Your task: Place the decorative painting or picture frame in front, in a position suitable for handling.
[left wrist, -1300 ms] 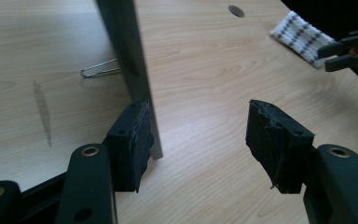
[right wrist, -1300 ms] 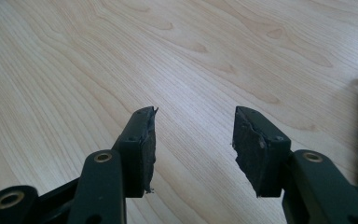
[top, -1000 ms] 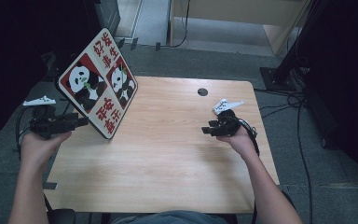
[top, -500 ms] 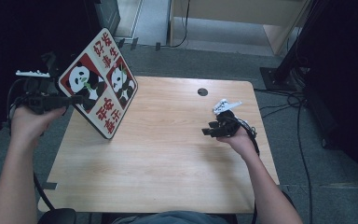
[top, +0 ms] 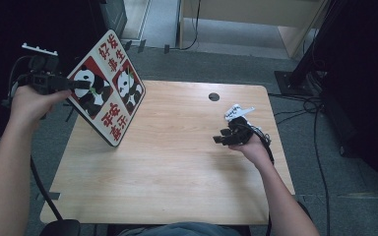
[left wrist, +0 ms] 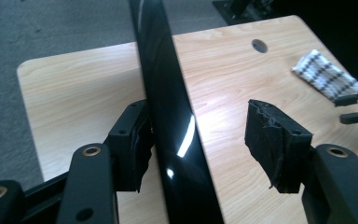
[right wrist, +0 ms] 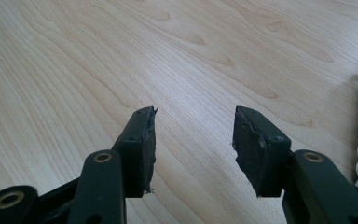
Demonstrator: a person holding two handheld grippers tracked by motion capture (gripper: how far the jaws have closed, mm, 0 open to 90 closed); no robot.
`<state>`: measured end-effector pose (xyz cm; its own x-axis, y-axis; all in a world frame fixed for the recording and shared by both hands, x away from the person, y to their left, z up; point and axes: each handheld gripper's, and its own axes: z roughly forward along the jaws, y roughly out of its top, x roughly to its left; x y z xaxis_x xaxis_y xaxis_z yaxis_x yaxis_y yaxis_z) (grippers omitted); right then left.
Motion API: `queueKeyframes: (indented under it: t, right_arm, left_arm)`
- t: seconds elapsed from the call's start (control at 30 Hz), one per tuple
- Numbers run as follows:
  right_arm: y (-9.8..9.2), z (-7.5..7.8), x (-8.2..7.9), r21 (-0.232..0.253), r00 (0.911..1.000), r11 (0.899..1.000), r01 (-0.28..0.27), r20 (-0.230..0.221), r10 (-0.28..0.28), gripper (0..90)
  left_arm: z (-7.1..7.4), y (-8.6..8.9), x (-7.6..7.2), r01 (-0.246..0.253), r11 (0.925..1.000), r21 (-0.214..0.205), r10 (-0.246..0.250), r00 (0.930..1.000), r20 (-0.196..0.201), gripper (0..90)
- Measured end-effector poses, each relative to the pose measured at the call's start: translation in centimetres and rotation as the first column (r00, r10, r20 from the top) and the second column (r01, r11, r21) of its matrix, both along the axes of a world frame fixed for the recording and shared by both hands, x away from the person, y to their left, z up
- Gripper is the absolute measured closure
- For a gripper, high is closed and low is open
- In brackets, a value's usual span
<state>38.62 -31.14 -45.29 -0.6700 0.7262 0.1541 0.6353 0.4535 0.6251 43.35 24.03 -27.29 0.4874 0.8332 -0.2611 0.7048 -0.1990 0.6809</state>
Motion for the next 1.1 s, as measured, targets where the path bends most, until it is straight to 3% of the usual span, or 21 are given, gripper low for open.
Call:
queueKeyframes:
  t: [0.17,0.5,0.7,0.83,0.9,0.97,1.1]
  right_arm:
    - [-0.1,0.0,0.0,0.000,1.0000,1.000,0.002,-0.004,-0.002,50.3]
    - [0.0,0.0,0.0,0.002,1.0000,1.000,0.001,-0.004,-0.001,50.3]
    - [0.0,0.0,-0.1,0.008,1.0000,1.000,0.001,-0.004,-0.001,50.3]
    - [0.0,0.1,-0.1,0.010,1.0000,1.000,0.000,0.000,0.000,50.2]
    - [0.0,0.1,-0.1,0.013,1.0000,1.000,-0.002,0.002,0.002,50.1]
    - [0.0,0.1,-0.1,0.015,1.0000,1.000,-0.001,0.002,0.001,50.1]
    - [-0.1,0.0,0.0,0.015,1.0000,1.000,0.002,0.000,-0.002,49.9]
  left_arm:
    - [1.0,-0.3,1.9,0.007,0.9994,0.035,-0.006,0.9997,-0.025,41.1]
    - [2.2,-1.3,5.0,0.028,0.9982,0.053,-0.024,0.9966,-0.078,41.8]
    - [2.3,-1.2,6.6,0.003,0.9968,0.080,0.005,0.9946,-0.104,42.8]
    - [2.3,-1.3,7.6,0.001,0.9967,0.081,0.009,0.9923,-0.124,43.8]
    - [2.2,-1.2,8.1,-0.007,0.9980,0.063,0.014,0.9919,-0.126,45.2]
    - [2.2,-1.2,8.5,-0.031,0.9977,0.061,0.038,0.9908,-0.130,45.4]
    - [2.2,-2.5,9.0,0.022,0.9942,0.105,-0.008,0.9910,-0.134,52.0]
